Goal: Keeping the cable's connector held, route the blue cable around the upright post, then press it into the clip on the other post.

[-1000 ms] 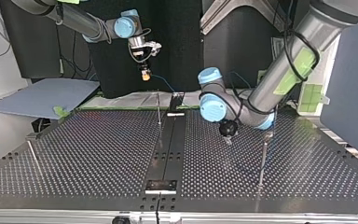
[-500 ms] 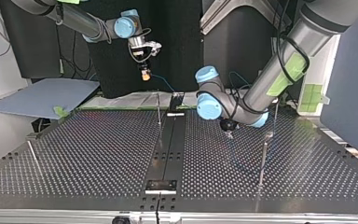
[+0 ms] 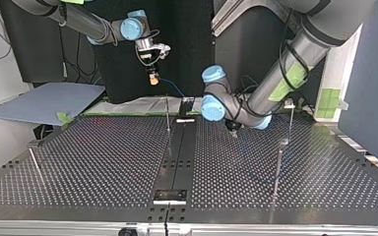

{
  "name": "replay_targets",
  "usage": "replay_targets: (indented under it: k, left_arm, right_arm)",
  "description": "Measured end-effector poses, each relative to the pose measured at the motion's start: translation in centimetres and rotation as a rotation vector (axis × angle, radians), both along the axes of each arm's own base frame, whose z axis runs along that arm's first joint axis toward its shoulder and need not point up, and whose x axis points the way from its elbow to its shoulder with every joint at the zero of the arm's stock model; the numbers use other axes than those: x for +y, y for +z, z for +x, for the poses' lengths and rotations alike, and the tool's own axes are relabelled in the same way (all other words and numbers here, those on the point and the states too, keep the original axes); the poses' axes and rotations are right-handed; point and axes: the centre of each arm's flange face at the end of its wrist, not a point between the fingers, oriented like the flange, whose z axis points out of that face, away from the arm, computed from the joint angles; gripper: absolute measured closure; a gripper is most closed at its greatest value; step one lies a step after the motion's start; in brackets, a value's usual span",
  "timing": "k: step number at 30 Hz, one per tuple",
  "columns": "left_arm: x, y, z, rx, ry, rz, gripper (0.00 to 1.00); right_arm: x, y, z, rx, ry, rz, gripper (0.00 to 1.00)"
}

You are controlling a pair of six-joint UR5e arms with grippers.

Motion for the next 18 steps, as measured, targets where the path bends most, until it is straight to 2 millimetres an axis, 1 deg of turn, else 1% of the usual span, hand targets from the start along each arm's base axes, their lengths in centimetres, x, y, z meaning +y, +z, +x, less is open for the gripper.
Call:
replay_targets:
  k: [15, 18]
  left_arm:
    - [-2.0, -6.5, -0.4, 0.055, -0.063, -0.096, 0.01]
    - [-2.5, -7.2, -0.4, 0.052, -0.079, -0.124, 0.01]
  right_arm:
    - [0.0, 0.0, 0.0, -0.001, 0.000, -0.002, 1.00]
    - [0.0, 0.0, 0.1, -0.003, 0.004, -0.003, 1.00]
